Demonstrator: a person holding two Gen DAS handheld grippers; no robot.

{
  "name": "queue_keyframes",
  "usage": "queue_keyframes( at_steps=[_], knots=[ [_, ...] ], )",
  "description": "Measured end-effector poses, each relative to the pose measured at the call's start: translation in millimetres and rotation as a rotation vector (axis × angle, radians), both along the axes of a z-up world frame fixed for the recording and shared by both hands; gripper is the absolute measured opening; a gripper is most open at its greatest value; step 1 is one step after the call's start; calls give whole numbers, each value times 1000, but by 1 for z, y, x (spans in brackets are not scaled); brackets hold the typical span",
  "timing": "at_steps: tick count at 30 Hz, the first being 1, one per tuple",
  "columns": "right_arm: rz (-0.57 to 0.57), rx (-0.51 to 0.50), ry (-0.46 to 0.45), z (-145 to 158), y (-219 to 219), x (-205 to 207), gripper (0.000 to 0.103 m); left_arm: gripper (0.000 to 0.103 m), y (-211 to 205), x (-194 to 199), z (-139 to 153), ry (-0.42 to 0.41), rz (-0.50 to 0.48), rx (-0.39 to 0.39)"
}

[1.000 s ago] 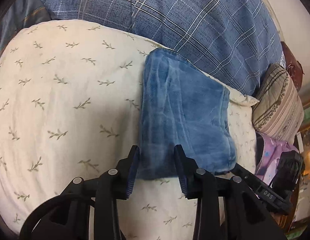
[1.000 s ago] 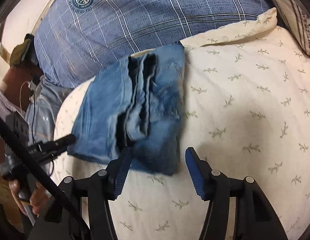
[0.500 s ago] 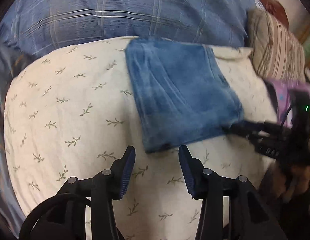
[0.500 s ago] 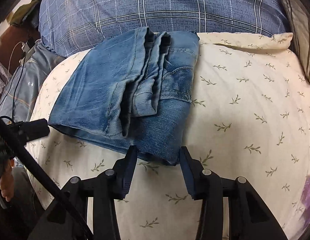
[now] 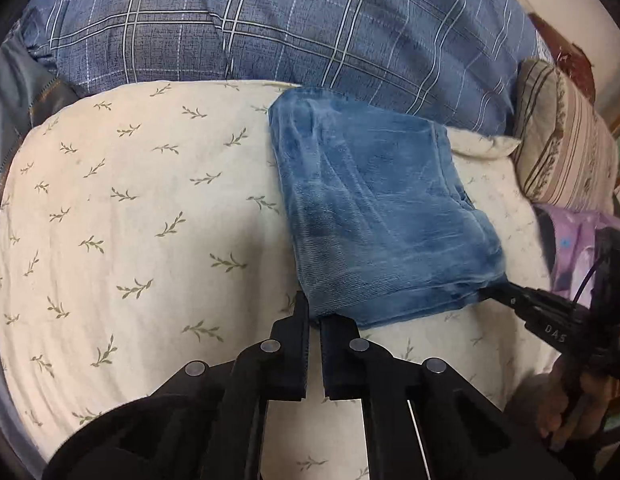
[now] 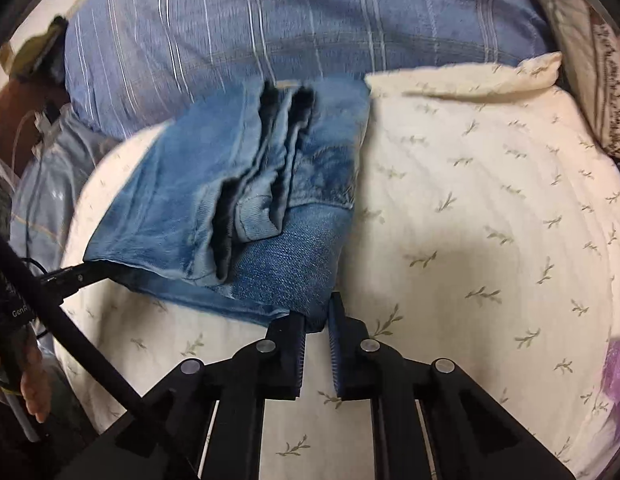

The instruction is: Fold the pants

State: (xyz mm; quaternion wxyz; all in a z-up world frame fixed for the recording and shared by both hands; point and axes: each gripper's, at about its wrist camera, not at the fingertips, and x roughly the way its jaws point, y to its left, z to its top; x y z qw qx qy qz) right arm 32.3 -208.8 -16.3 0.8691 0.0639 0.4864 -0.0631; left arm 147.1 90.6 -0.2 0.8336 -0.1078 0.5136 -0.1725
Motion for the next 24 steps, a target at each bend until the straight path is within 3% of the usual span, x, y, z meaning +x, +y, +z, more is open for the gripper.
queue_keyframes(
  at_steps=[3, 6, 9, 11, 13, 16, 18, 22, 24],
  knots=[
    [-6, -13, 48, -15, -1, 6, 9, 3, -6, 6, -21, 65, 6, 58],
    [2, -14, 34, -15, 2, 8, 10, 3, -10, 8, -26, 56, 4, 93],
    [-1, 12, 22, -14, -1, 7, 15, 13, -7, 8, -27, 51, 38, 86],
    [-5, 8, 33, -19, 0, 7, 18, 28, -8, 4, -26, 18, 89, 128],
    [3, 3, 28, -19, 4, 6, 35, 30, -14, -6, -23, -42, 112, 163],
    [1, -2, -4, -16, 10, 1, 61, 45, -28, -29, -19, -111, 120, 217],
    [-25, 12, -16, -17, 9, -8, 72, 48, -37, -49, -19, -144, 131, 250],
    [-65, 118, 2, -27, 2, -27, 72, 48, -51, -80, -17, -164, 122, 266],
    [-76, 113, -1, -29, 4, -38, 72, 49, -52, -94, -12, -185, 124, 274]
  ],
)
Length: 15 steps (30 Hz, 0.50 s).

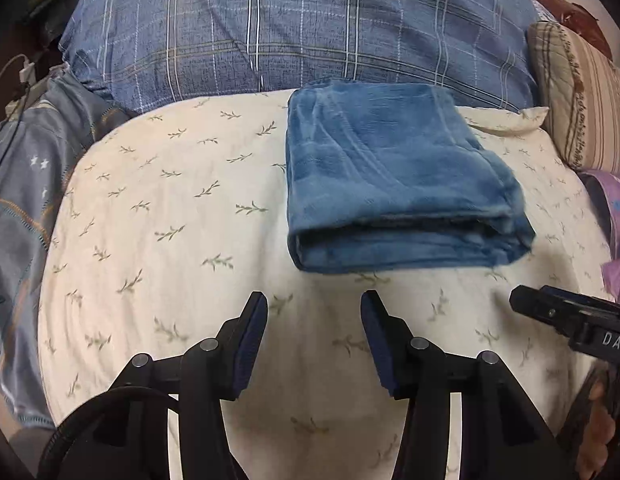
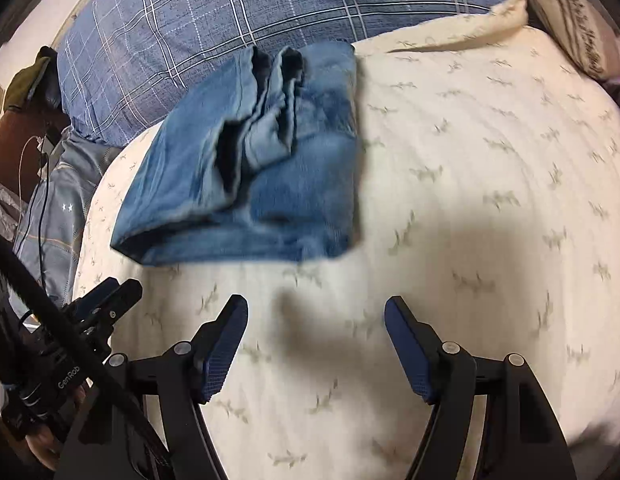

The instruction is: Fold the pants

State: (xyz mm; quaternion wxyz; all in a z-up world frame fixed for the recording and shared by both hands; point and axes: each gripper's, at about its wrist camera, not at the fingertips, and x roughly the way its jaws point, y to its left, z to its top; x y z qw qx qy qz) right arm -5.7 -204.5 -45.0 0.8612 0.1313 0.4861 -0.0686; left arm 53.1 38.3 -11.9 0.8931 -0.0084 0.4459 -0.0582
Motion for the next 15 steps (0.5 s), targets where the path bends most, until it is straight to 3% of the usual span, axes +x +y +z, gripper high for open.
queue_keyframes(
  at_steps=[11, 15],
  knots=[
    [-14, -53, -44, 4, 19, -31, 72, 55, 15, -52, 16, -34, 48, -39],
    [-46, -45, -67, 7, 19, -39, 72, 55, 16, -60, 15, -39, 45, -15]
  ],
)
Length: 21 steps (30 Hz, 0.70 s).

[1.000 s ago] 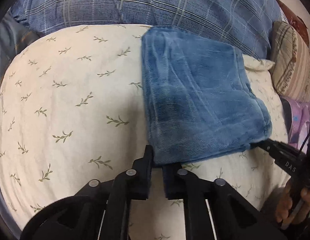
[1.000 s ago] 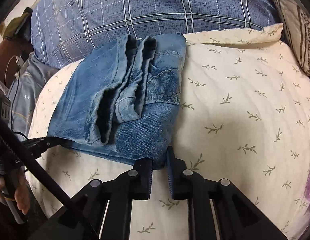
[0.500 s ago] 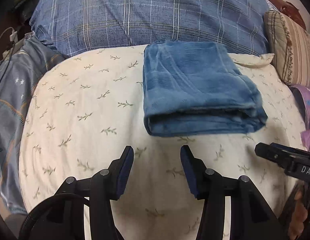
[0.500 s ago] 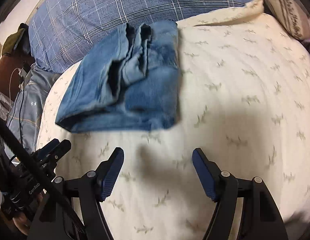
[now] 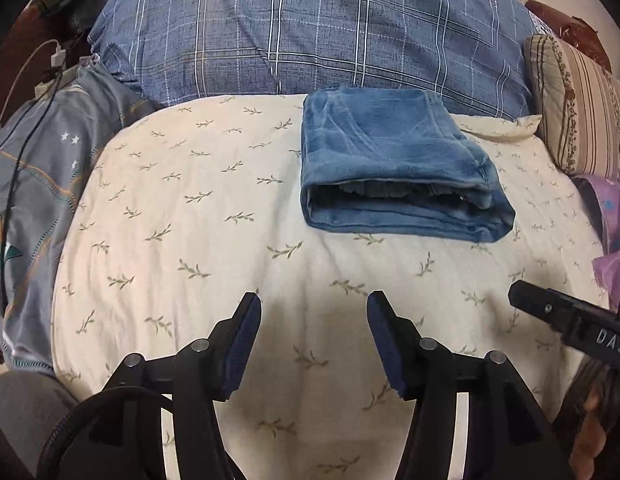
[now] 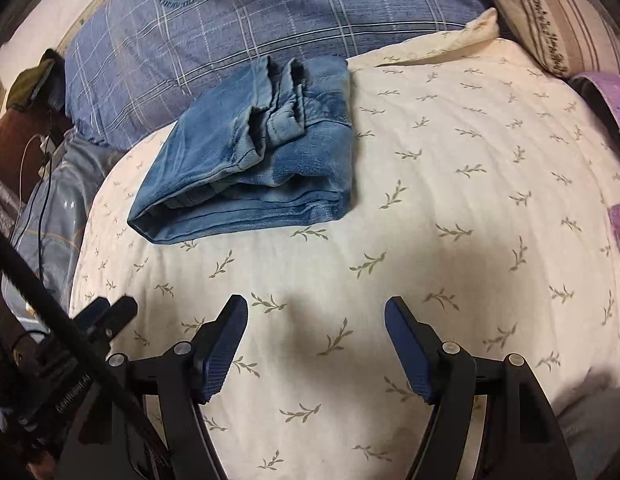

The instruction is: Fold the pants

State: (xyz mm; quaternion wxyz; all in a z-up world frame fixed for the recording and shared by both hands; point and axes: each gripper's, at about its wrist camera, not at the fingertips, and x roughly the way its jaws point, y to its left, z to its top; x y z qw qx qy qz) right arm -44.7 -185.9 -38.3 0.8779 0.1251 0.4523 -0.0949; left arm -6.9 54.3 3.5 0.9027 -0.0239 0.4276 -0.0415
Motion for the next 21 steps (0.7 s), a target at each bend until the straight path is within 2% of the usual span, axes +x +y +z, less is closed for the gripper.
queue_keyframes(
  at_steps=[4, 8, 15, 21],
  knots=[
    [18, 36, 2, 0, 5, -4, 72, 56, 2, -8, -1, 6, 1, -13],
    [43, -53, -15, 9, 21, -14, 73, 57, 4, -21, 1, 2, 1, -18],
    [49, -110, -81, 28, 35, -39, 73, 58, 4, -53, 22, -106, 13, -24],
    [43, -157, -142, 55, 47, -61, 73, 61, 4, -89, 57, -199, 33, 4]
  ],
)
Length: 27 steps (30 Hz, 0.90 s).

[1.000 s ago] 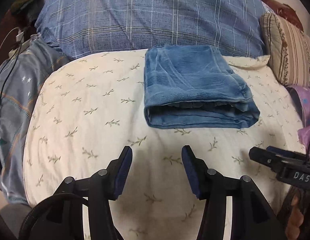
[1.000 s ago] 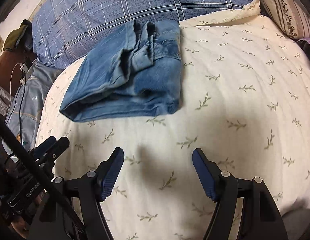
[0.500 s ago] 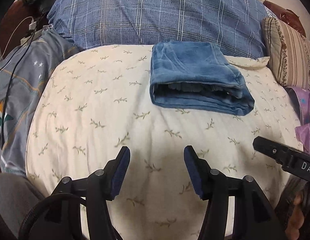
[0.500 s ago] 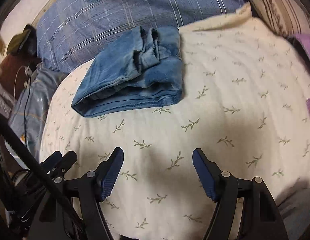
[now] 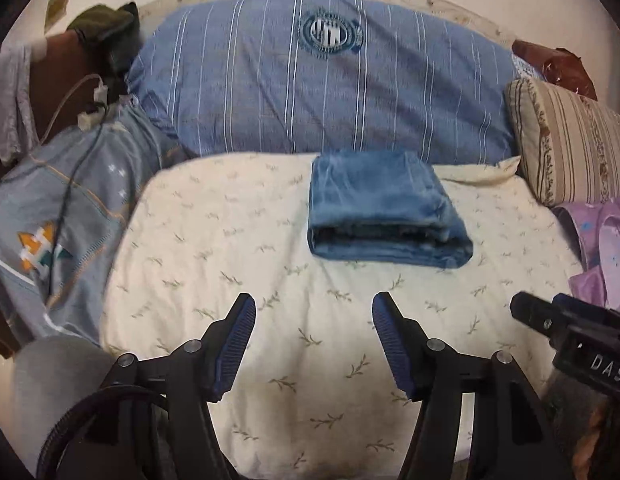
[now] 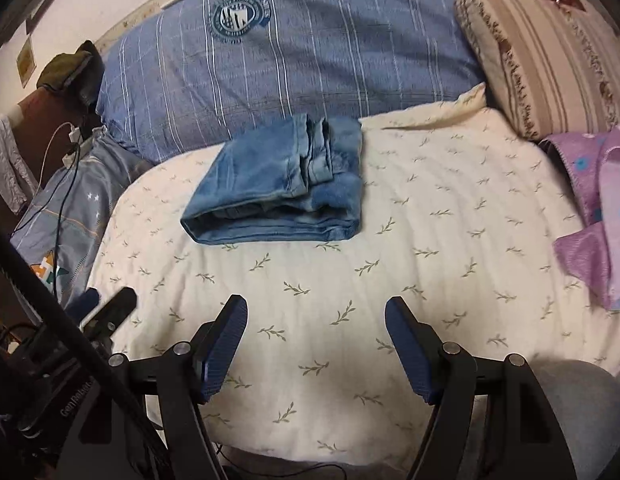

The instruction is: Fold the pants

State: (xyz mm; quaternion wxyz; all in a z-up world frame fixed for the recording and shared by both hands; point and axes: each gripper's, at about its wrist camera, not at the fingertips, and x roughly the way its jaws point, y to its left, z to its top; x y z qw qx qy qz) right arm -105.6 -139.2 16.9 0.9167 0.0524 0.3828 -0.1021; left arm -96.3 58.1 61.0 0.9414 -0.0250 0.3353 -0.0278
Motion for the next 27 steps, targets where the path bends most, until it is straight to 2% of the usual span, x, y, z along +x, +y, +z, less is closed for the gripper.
queue_keyframes(
  at_steps=[3, 7, 16, 27],
  knots=[
    [10, 30, -6, 6, 3, -7, 73, 61, -2, -8, 10, 18, -5, 27],
    [12, 11, -2, 13, 9, -14, 73, 62, 7, -17, 22, 62, -2, 5],
    [-25, -33, 16, 24, 16, -28, 73, 73, 13, -27, 58, 22, -45, 29],
    [-32, -80, -45, 51, 19, -34, 74, 74, 22, -32, 68, 7, -40, 20]
  ],
)
